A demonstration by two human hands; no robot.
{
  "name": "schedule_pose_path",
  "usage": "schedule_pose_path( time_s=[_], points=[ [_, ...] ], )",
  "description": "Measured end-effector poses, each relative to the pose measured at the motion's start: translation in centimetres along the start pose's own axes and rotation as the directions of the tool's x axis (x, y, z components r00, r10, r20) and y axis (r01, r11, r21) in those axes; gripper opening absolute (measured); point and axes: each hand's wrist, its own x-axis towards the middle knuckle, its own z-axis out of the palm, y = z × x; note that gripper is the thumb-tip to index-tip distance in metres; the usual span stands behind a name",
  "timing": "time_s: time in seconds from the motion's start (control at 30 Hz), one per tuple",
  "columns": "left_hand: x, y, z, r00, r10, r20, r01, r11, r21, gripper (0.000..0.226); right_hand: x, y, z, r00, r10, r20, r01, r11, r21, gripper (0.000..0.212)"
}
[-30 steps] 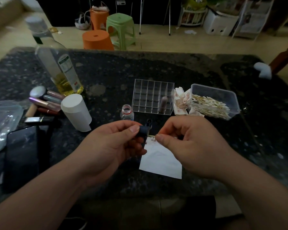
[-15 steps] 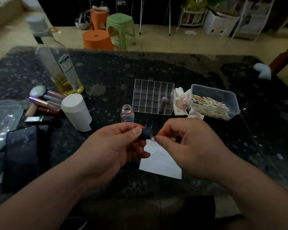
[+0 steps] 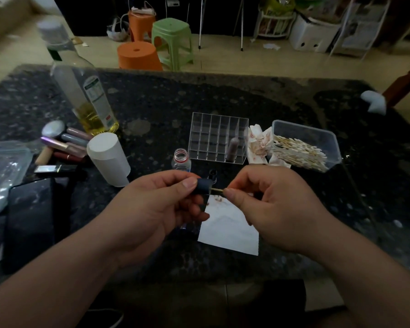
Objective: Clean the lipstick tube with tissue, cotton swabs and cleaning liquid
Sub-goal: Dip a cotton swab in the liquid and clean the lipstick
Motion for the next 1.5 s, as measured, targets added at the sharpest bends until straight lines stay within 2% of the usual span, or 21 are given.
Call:
schedule_pose_path(
  time_s=[0.07, 0.17, 0.27, 0.4, 0.53, 0.67, 0.8, 0.97, 1.23, 1.37, 1.5],
  points=[
    [0.0, 0.0, -0.1, 1.000, 0.013, 0.001, -0.013, 1.000, 0.003, 0.027, -0.1, -0.1, -0.1, 0.999, -0.007, 0.045, 0.005, 0.999, 0.046, 0.014],
    [0.1, -0.3, -0.1, 1.000, 0.010, 0.011, -0.010, 0.999, 0.041, 0.024, -0.2, -0.4, -0.1, 0.992, 0.012, 0.126, -0.040, 0.974, 0.224, 0.014],
    [0.2, -0.5, 0.0, 1.000, 0.005, 0.024, -0.007, 0.998, 0.065, 0.023, -0.2, -0.4, -0.1, 0.994, 0.044, 0.102, -0.076, 0.940, 0.333, 0.014],
    [0.2, -0.4, 0.1, 1.000, 0.017, 0.017, -0.017, 0.999, 0.046, 0.031, 0.0, 0.0, 0.0, 0.998, 0.070, 0.003, -0.069, 0.978, 0.196, 0.016],
    [0.2, -0.3, -0.1, 0.999, 0.042, 0.009, -0.042, 0.999, 0.003, 0.033, 0.1, 0.1, -0.3, 0.998, 0.053, 0.034, -0.056, 0.993, 0.104, 0.018],
    [0.4, -0.5, -0.2, 0.998, 0.058, 0.005, -0.058, 0.998, 0.022, 0.031, 0.0, -0.1, -0.6, 0.989, 0.042, 0.143, -0.080, 0.958, 0.276, 0.015],
    [0.5, -0.7, -0.1, 0.998, 0.059, 0.002, -0.059, 0.997, 0.039, 0.028, 0.0, 0.1, -0.3, 0.991, 0.066, 0.120, -0.107, 0.919, 0.380, 0.016],
    [0.7, -0.7, 0.0, 0.997, 0.071, -0.021, -0.070, 0.997, 0.041, 0.027, 0.3, 0.6, 0.0, 0.998, 0.060, -0.012, -0.058, 0.991, 0.117, 0.017],
    [0.6, -0.8, 0.0, 0.994, 0.103, -0.035, -0.099, 0.989, 0.108, 0.025, 0.3, 0.5, -0.4, 0.978, -0.004, 0.208, -0.044, 0.974, 0.223, 0.015],
    [0.5, -0.7, 0.0, 0.995, 0.084, -0.050, -0.078, 0.990, 0.121, 0.017, 0.5, 0.8, 0.2, 0.979, -0.030, 0.202, 0.013, 0.996, 0.089, 0.016],
    [0.4, -0.4, 0.1, 0.991, 0.097, -0.093, -0.082, 0.985, 0.154, 0.016, 1.5, 1.5, -1.5, 0.986, 0.117, 0.116, -0.116, 0.993, -0.017, 0.010]
  ],
)
